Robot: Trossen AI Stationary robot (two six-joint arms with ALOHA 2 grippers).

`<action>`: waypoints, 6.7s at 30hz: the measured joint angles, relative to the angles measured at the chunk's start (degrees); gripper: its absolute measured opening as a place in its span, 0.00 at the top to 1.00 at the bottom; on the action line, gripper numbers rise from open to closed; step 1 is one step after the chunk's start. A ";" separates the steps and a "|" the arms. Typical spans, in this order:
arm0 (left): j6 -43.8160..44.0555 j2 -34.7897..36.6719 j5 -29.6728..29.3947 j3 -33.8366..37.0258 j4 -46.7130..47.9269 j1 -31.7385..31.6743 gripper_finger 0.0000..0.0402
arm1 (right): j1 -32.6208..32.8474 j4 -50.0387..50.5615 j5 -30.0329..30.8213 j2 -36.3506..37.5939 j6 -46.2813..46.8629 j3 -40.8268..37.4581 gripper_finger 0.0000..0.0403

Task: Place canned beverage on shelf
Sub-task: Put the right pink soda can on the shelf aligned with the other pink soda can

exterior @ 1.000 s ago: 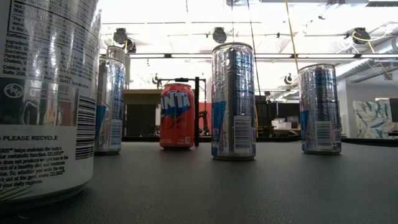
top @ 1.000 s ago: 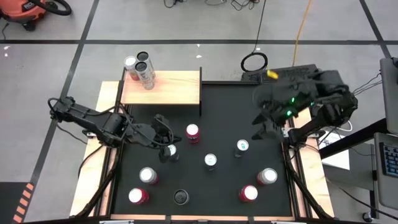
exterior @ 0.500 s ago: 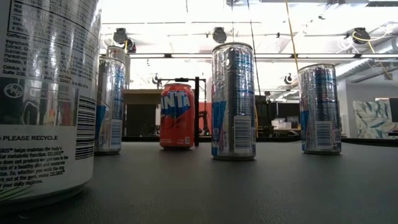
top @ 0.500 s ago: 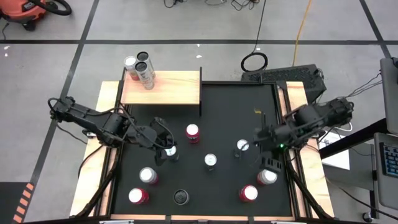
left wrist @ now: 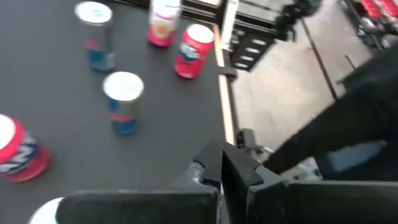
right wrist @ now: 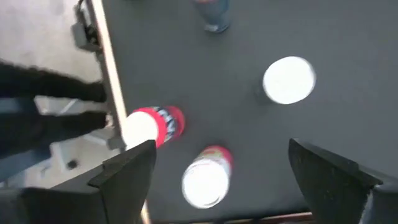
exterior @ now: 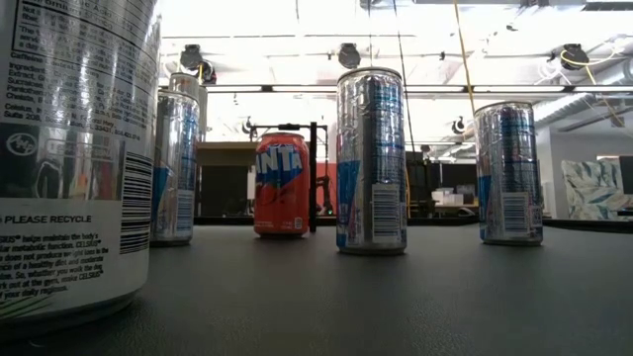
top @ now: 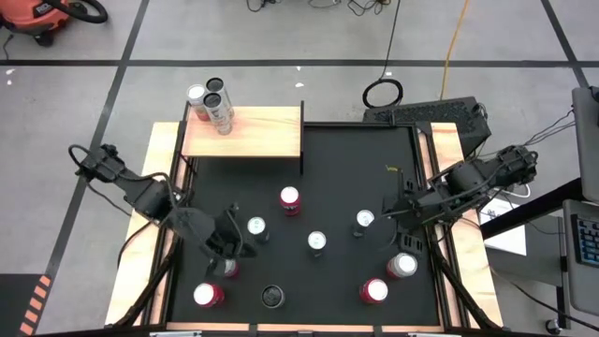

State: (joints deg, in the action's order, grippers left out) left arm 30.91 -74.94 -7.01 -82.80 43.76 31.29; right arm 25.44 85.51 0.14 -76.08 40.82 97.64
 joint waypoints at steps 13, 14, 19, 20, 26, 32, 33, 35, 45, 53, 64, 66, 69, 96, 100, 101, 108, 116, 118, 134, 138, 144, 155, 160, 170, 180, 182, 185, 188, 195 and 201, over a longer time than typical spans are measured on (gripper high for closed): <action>4.50 -8.61 -4.07 -2.52 -0.60 3.25 0.51 | -0.01 -1.68 8.77 5.50 -4.11 -0.32 0.14; 5.50 -9.27 -5.19 -2.50 -0.49 3.25 0.48 | 0.18 -1.64 8.73 5.67 -4.20 -0.32 0.14; 11.59 -11.75 -8.89 -2.50 -0.87 2.75 0.43 | 2.50 1.57 3.06 5.60 -3.47 -0.32 0.14; 13.15 -12.18 -9.38 -2.50 -0.75 2.67 0.43 | 3.27 2.32 1.76 5.41 -2.97 -0.32 0.14; 23.58 -13.58 -13.28 -2.50 -0.73 1.99 0.43 | 7.90 2.91 -0.29 4.59 -4.41 -0.34 0.13; 24.34 -13.50 -17.11 -2.50 -0.82 2.09 0.43 | 10.93 0.68 -4.75 4.71 -3.93 -5.94 0.09; 24.36 -13.50 -17.94 -2.50 -0.82 2.05 0.43 | 11.71 -0.43 -5.63 4.88 -3.52 -7.85 0.08; 24.36 -13.46 -18.85 -2.50 -0.85 2.01 0.43 | 13.21 -3.24 -6.41 5.40 -2.45 -11.66 0.07; 24.32 -13.46 -20.45 -2.50 -1.26 2.05 0.43 | 16.95 -14.73 -6.18 6.81 -1.24 -25.42 0.04; 24.31 -13.46 -20.45 -2.50 -1.24 1.78 0.43 | 17.06 -22.63 -6.85 6.78 0.47 -36.50 0.04; 24.32 -13.46 -20.43 -2.50 -1.24 1.79 0.43 | 17.03 -31.42 -9.40 6.78 2.37 -45.32 0.05; 24.32 -13.46 -20.43 -2.50 -1.24 1.77 0.43 | 17.03 -31.55 -9.40 6.78 2.45 -46.16 0.05; 24.29 -13.46 -20.43 -2.50 -1.24 1.73 0.43 | 17.03 -31.78 -9.40 6.76 2.41 -46.92 0.08; 24.13 -13.44 -22.80 -2.50 -1.13 -0.53 0.43 | 17.03 -33.21 -7.82 7.86 1.36 -47.13 0.31; 24.14 -13.44 -23.91 -2.50 -1.15 -0.53 0.43 | 17.01 -33.12 -7.65 9.16 1.96 -47.13 0.31; 24.14 -13.44 -24.20 -2.50 -1.16 -0.55 0.43 | 17.01 -33.17 -7.66 9.49 1.99 -47.13 0.31; 26.76 -13.44 -27.77 -2.50 -1.40 -0.53 0.43 | 17.01 -32.72 -7.70 12.29 2.16 -45.60 0.31; 26.72 -13.40 -29.83 -2.50 -4.78 -1.31 0.43 | 16.77 -27.23 -7.33 13.73 1.35 -38.64 0.31; 25.33 -13.40 -29.98 -2.50 -5.77 -1.87 0.43 | 16.75 -25.20 -7.26 13.73 0.59 -36.16 0.31; 8.60 -13.40 -26.05 -2.50 -31.35 -8.39 0.17 | 16.51 -18.55 7.21 13.73 -11.11 -16.03 0.31; 1.97 -13.40 -26.03 -2.50 -38.25 -9.47 0.11 | 16.49 -20.10 13.13 13.73 -17.38 -13.86 0.31; -1.37 -13.40 -21.07 -2.50 -43.98 -11.23 0.07 | 14.81 -26.54 20.57 13.55 -26.18 -13.15 0.31; -8.79 -13.42 -14.01 -2.50 -43.84 -13.64 0.07 | 5.13 -39.93 19.24 9.10 -37.65 -13.15 0.31; -10.72 -13.46 -12.39 -2.50 -41.53 -13.73 0.07 | 0.47 -45.08 14.58 6.30 -40.05 -13.15 0.31; -10.34 -13.41 -12.78 -2.48 -34.39 -12.69 0.07 | -7.41 -51.33 6.97 1.21 -39.78 -13.15 0.31; -10.24 -13.23 -14.38 -2.48 -28.22 -12.06 0.07 | -10.56 -52.66 2.51 -0.82 -38.11 -12.64 0.31; -10.26 -13.22 -14.35 -2.48 -26.44 -12.44 0.07 | -10.80 -52.74 2.54 -0.82 -37.39 -12.64 0.31; -10.27 -13.22 -11.96 -2.48 -25.13 -13.32 0.07 | -11.23 -52.72 2.45 -0.82 -36.98 -12.64 0.31; -10.22 -13.22 -10.65 -2.48 -23.09 -14.28 0.07 | -11.78 -52.69 2.23 -0.82 -36.97 -12.64 0.31; -10.23 -13.23 -7.42 -2.48 -21.65 -16.77 0.07 | -12.88 -52.76 1.03 -1.01 -36.98 -12.62 0.31; -10.50 -13.22 -2.97 -2.48 -21.65 -18.25 0.14 | -13.00 -53.86 0.81 -1.02 -36.94 -12.62 0.31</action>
State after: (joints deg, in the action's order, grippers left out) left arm 20.41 -88.16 -9.99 -85.27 22.11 13.04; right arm 12.45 31.64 0.95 -77.10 3.88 85.01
